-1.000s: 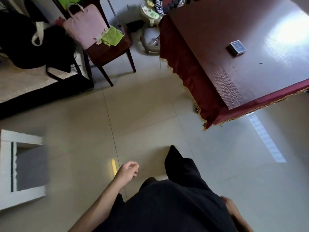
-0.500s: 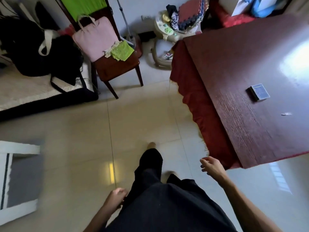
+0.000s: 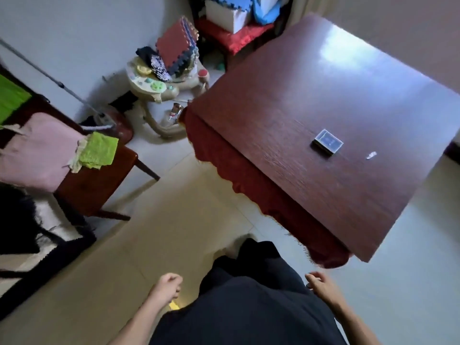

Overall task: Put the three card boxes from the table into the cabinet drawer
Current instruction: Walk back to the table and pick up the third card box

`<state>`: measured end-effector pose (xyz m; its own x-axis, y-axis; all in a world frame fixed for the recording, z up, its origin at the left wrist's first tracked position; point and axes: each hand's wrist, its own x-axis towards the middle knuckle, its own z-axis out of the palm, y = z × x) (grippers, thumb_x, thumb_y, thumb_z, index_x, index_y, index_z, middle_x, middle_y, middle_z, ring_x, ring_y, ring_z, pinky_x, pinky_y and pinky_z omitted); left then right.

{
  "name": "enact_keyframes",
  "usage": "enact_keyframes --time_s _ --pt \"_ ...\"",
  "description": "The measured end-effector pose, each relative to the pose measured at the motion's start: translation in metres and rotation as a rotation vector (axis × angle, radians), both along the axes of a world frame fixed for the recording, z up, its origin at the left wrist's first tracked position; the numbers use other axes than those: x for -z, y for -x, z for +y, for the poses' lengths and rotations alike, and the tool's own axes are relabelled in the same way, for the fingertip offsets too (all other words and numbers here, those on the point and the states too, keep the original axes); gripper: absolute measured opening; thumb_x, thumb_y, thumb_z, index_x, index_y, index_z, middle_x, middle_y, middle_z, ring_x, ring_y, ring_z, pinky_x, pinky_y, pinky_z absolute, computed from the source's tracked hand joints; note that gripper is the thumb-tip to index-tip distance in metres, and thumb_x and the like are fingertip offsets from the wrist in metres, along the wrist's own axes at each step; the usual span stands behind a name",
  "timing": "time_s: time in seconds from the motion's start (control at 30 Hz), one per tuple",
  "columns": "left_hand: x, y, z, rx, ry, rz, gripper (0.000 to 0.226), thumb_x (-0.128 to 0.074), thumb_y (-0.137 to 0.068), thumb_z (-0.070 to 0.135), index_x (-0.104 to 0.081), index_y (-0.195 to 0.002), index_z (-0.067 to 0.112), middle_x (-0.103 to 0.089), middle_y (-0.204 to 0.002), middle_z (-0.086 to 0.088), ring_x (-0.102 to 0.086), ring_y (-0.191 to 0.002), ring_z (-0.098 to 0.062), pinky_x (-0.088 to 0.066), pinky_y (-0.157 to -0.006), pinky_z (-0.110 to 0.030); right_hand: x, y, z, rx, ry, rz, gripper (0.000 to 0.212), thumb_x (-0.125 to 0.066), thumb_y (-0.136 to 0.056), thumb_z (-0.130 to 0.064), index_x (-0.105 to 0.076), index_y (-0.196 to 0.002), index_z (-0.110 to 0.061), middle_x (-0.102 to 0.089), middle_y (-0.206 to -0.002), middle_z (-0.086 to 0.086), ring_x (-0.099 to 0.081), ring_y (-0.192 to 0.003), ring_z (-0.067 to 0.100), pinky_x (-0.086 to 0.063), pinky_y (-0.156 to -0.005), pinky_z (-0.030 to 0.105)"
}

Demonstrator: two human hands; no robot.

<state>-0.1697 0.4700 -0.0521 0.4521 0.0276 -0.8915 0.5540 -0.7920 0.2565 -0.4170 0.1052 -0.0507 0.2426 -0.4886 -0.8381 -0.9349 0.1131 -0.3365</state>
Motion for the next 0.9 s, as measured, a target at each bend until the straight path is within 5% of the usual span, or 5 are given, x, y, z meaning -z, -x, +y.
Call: enact_keyframes --time_s 0.2,0.3,0.53,0.63,0.9 --pt "0.000 -0.129 -0.123 0.318 0.088 -0.076 0.011 -0.055 -0.095 0.015 -0.064 -0.097 0.008 -0.062 -0.077 -0.008 -0.053 -0.058 -0.015 -0.040 -0.047 -0.018 0.024 0.012 0.018 0.300 -0.054 0.105 0.020 -0.061 -0.097 -0.016 -0.073 -0.104 -0.002 -0.075 -0.105 0.020 -0.067 -0.098 0.029 -0.046 -0.085 0.033" --pt "-0.004 -0.170 -0.185 0.395 0.122 -0.116 0.011 -0.057 -0.095 0.018 -0.063 -0.101 0.012 -0.066 -0.085 -0.008 -0.058 -0.063 -0.014 -0.042 -0.051 -0.017 0.033 -0.006 0.011 0.392 -0.079 0.122 0.024 -0.060 -0.096 -0.011 -0.073 -0.090 0.008 -0.075 -0.099 0.027 -0.068 -0.105 0.042 -0.047 -0.079 0.036" --pt "-0.006 -0.224 -0.273 0.583 0.179 -0.102 0.010 -0.058 -0.094 0.020 -0.064 -0.102 0.016 -0.068 -0.089 -0.004 -0.061 -0.066 -0.010 -0.043 -0.050 -0.013 0.018 -0.096 -0.049 0.558 -0.031 -0.067 0.015 -0.061 -0.097 -0.013 -0.071 -0.101 -0.003 -0.069 -0.078 0.010 -0.063 -0.064 0.019 -0.049 -0.058 0.024" --pt "-0.001 -0.242 -0.287 0.625 0.176 -0.070 0.012 -0.058 -0.094 0.017 -0.064 -0.103 0.012 -0.066 -0.085 -0.006 -0.057 -0.060 -0.010 -0.041 -0.044 -0.011 -0.001 -0.138 -0.079 0.540 0.039 -0.143 0.012 -0.064 -0.093 -0.026 -0.074 -0.088 -0.022 -0.076 -0.077 0.001 -0.070 -0.063 0.010 -0.051 -0.065 0.026" --pt "0.013 -0.298 -0.309 0.765 0.126 0.027 0.010 -0.057 -0.094 0.010 -0.065 -0.097 0.007 -0.062 -0.069 -0.005 -0.050 -0.051 -0.013 -0.038 -0.044 -0.016 -0.023 -0.221 -0.139 0.622 0.162 -0.204 0.009 -0.066 -0.090 -0.029 -0.073 -0.088 -0.024 -0.076 -0.080 -0.001 -0.076 -0.080 0.018 -0.061 -0.086 0.043"
